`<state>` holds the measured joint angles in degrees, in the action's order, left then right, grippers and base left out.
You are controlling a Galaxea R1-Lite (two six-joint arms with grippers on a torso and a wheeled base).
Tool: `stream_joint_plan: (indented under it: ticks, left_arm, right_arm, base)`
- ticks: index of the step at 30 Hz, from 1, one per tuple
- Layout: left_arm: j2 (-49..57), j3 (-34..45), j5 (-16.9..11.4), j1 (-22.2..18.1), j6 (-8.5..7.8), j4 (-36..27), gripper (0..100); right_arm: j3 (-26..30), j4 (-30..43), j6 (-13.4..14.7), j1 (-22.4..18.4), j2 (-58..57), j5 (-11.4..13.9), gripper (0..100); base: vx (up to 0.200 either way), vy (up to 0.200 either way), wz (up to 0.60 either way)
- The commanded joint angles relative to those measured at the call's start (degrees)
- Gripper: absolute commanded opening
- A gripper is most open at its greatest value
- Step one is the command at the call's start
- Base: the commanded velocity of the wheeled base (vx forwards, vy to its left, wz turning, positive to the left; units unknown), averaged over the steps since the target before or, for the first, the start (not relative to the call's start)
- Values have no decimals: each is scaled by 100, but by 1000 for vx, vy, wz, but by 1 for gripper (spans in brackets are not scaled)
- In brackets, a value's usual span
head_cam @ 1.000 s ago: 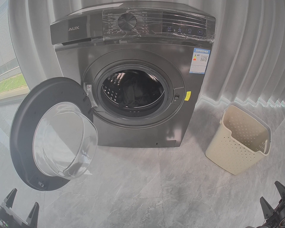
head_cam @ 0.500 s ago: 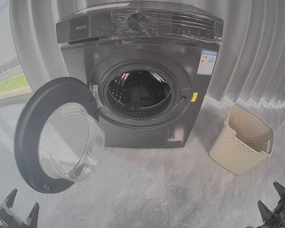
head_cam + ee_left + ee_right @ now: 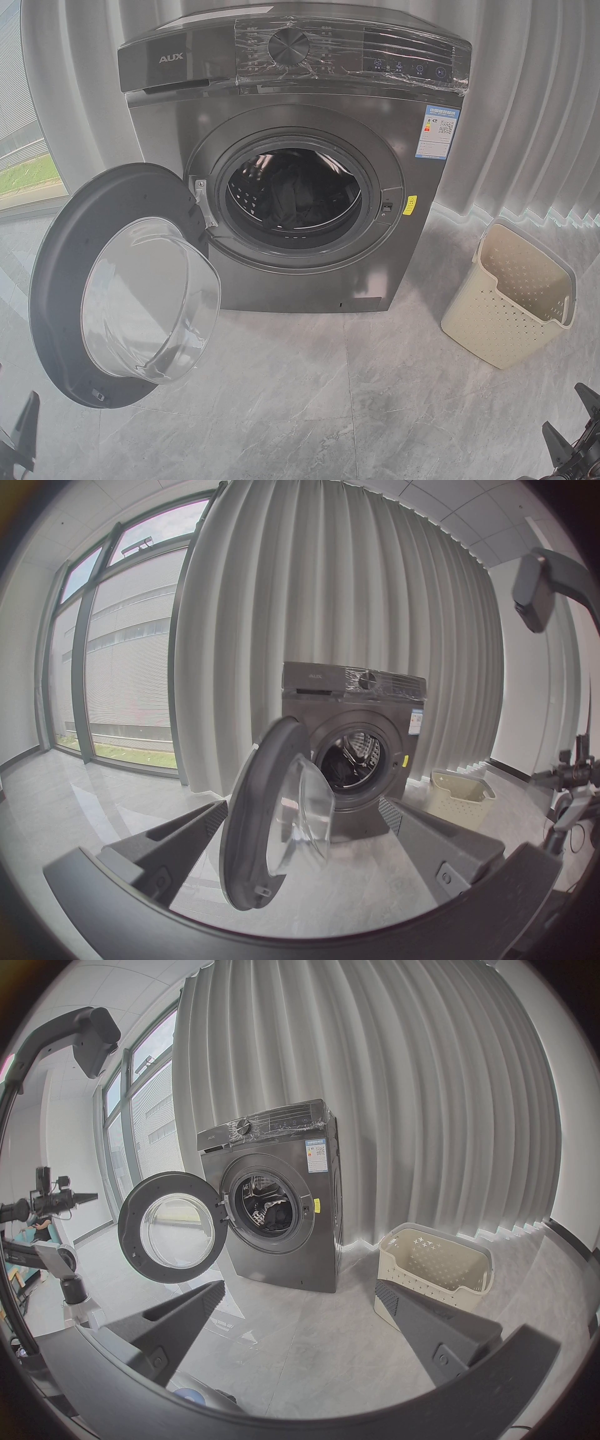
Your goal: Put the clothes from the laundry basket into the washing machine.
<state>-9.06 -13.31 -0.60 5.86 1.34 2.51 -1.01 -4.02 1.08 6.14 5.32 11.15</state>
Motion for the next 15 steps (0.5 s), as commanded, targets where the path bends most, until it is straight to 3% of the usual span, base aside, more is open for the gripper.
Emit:
stream_joint_plan:
  ticks: [1,5,15]
  left_arm:
    - [-1511,-1024,420,-279,33,83,100]
    - [-1986,-1376,429,-542,-2,171,100]
    - [-3348,-2149,394,-595,-73,223,100]
  right_arm:
    - [101,-2,15,1,22,-8,100]
    - [101,-2,15,1,22,-17,100]
    - [101,-2,-12,1,22,-34,100]
  base:
    - [0,0,0]
    - [0,0,0]
    - [0,0,0]
